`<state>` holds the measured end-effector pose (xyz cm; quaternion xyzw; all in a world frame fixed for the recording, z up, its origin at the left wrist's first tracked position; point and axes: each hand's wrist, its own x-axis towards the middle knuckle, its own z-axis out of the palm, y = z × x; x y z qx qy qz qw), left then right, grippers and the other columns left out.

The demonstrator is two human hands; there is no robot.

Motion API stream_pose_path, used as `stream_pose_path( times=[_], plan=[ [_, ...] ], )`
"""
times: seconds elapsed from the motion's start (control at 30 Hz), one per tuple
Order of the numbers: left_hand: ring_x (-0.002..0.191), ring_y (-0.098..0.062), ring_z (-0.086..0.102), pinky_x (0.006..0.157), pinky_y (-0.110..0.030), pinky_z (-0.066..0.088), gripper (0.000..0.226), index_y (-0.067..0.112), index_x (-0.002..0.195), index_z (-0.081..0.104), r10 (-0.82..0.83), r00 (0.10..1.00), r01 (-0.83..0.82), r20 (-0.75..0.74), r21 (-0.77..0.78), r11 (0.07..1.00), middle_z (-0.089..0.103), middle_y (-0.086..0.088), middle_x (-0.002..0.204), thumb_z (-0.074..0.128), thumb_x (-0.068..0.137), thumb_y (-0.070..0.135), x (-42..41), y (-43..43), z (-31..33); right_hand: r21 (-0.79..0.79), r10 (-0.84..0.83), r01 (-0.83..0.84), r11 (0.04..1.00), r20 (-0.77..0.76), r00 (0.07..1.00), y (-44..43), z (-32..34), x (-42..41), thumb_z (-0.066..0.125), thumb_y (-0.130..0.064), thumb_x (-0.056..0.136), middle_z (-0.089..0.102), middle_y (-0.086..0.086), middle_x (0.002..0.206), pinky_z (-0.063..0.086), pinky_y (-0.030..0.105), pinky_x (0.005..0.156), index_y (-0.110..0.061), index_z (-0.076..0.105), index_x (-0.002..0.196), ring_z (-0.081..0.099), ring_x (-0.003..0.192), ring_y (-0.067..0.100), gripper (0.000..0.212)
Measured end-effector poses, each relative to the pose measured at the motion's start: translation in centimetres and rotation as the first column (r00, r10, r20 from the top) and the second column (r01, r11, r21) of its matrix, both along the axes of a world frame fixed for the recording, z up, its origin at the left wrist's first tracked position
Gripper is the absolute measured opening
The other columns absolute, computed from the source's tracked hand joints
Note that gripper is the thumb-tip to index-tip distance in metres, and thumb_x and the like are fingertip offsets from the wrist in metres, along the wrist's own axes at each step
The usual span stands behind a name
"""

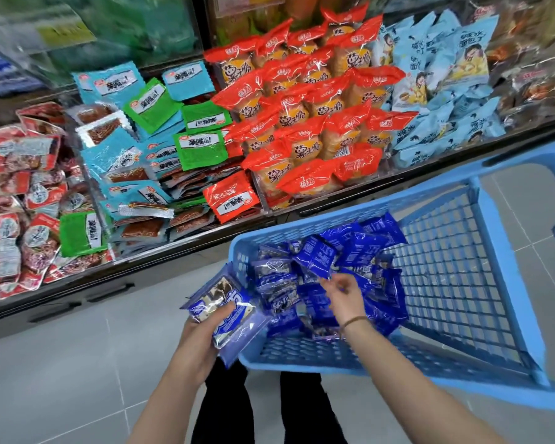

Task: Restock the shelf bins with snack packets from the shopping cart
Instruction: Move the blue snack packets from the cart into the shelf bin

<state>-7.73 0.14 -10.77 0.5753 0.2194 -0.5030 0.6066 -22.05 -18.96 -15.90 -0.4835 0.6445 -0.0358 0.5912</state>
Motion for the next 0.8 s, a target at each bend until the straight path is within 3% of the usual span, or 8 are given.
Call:
stream_pose_path(
  times=[0.07,0.17,0.23,0.33,0.43,0.6,0.73,0.8],
  plan=[
    [0.074,-0.024,0.073,0.057,-0.029,0.058,0.039,0.002,0.112,0.064,0.023,1.000,-0.023,0.000,0.006,1.000,0.075,-0.015,0.091,0.067,0.073,0.007,0.1,1.2,-0.2,-0.192,0.201,-0.230,0.954,-0.160,0.966,-1.6,-1.8,0.0,0.070,-0.012,0.081,0.051,0.011,0.106,0.047,0.034,0.088,-0.008,0.049,0.106,0.053,0.092,0.022,0.033],
    [0.075,-0.025,0.073,0.057,-0.029,0.057,0.030,0.001,0.111,0.064,0.030,0.999,-0.029,-0.012,0.023,0.999,0.075,-0.015,0.091,0.064,0.081,0.002,-0.3,2.2,-0.8,-0.207,0.531,-0.670,0.713,-0.465,0.708,-3.0,-4.3,0.9,0.075,-0.029,0.075,0.039,0.010,0.132,0.039,0.040,0.101,-0.011,0.036,0.135,0.040,0.122,0.028,0.073],
    [0.076,-0.025,0.073,0.057,-0.029,0.057,0.030,0.002,0.112,0.064,0.042,0.999,-0.041,-0.014,0.028,0.999,0.074,-0.016,0.093,0.063,0.082,0.002,-0.5,2.5,-1.1,-0.154,0.616,-0.800,0.580,-0.560,0.554,-3.2,-5.6,1.7,0.075,-0.037,0.073,0.027,0.009,0.144,0.036,0.042,0.104,-0.016,0.024,0.142,0.029,0.131,0.032,0.089],
    [0.076,-0.023,0.073,0.057,-0.029,0.057,0.033,0.003,0.112,0.064,0.050,0.999,-0.050,0.006,0.026,0.998,0.074,-0.015,0.093,0.065,0.079,0.005,-0.7,2.6,-1.2,-0.149,0.612,-0.846,0.513,-0.628,0.481,-3.0,-7.0,2.5,0.076,-0.039,0.073,0.027,0.009,0.146,0.032,0.043,0.106,-0.018,0.022,0.143,0.028,0.130,0.035,0.091],
    [0.074,-0.022,0.073,0.056,-0.028,0.056,0.027,0.004,0.109,0.065,0.050,0.999,-0.050,0.018,0.020,0.999,0.075,-0.013,0.091,0.063,0.082,0.002,-1.0,2.8,-1.2,-0.194,0.587,-0.835,0.514,-0.631,0.508,-3.3,-7.3,2.2,0.074,-0.031,0.076,0.035,0.009,0.140,0.035,0.044,0.103,-0.020,0.030,0.140,0.032,0.126,0.036,0.079],
    [0.072,-0.022,0.073,0.057,-0.029,0.058,0.023,0.004,0.107,0.065,0.075,0.997,-0.076,0.030,0.035,0.996,0.075,-0.013,0.088,0.062,0.085,0.001,-1.5,3.1,-0.5,-0.253,0.636,-0.794,0.553,-0.487,0.598,-4.2,-4.8,0.5,0.069,-0.019,0.083,0.047,0.008,0.131,0.037,0.041,0.103,-0.016,0.044,0.131,0.041,0.121,0.032,0.054],
    [0.072,-0.023,0.073,0.060,-0.031,0.060,0.027,0.002,0.112,0.063,0.131,0.991,-0.131,0.035,0.009,0.991,0.074,-0.015,0.091,0.061,0.085,0.001,-2.4,3.0,1.8,-0.265,0.462,-0.488,0.832,-0.159,0.873,-4.7,0.0,-1.2,0.059,-0.013,0.089,0.063,0.012,0.099,0.046,0.034,0.074,-0.010,0.056,0.110,0.060,0.093,0.032,0.021],
    [0.074,-0.025,0.073,0.062,-0.031,0.060,0.030,0.000,0.114,0.062,0.161,0.986,-0.160,0.039,-0.023,0.987,0.074,-0.016,0.094,0.061,0.084,0.002,-2.8,2.9,3.4,-0.166,0.309,-0.299,0.940,0.037,0.950,-4.8,2.9,-2.0,0.059,-0.013,0.090,0.064,0.011,0.096,0.052,0.033,0.076,-0.016,0.058,0.101,0.063,0.086,0.027,0.011]
  ],
)
